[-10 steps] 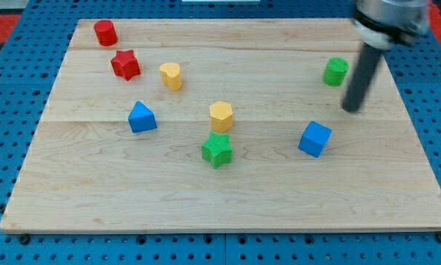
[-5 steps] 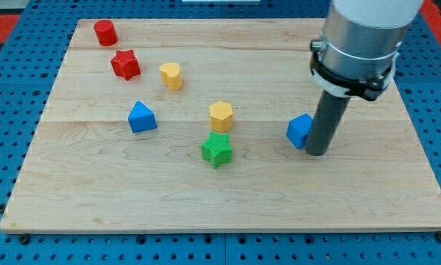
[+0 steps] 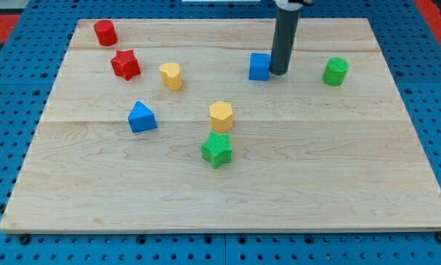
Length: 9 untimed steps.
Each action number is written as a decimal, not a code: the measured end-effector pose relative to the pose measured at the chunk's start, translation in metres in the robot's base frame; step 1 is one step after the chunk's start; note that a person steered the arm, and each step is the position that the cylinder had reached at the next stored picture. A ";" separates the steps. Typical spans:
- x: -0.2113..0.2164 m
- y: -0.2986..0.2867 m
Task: Slide the blue cube to the top center
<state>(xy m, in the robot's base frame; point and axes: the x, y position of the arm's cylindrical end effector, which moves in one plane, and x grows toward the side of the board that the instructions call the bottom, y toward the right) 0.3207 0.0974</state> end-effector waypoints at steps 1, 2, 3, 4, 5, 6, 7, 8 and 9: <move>-0.015 -0.029; 0.032 -0.020; 0.040 -0.046; 0.008 -0.074; -0.015 -0.092; -0.031 -0.094; -0.057 -0.094; -0.068 -0.094; -0.068 -0.094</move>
<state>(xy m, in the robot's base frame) 0.2530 0.0039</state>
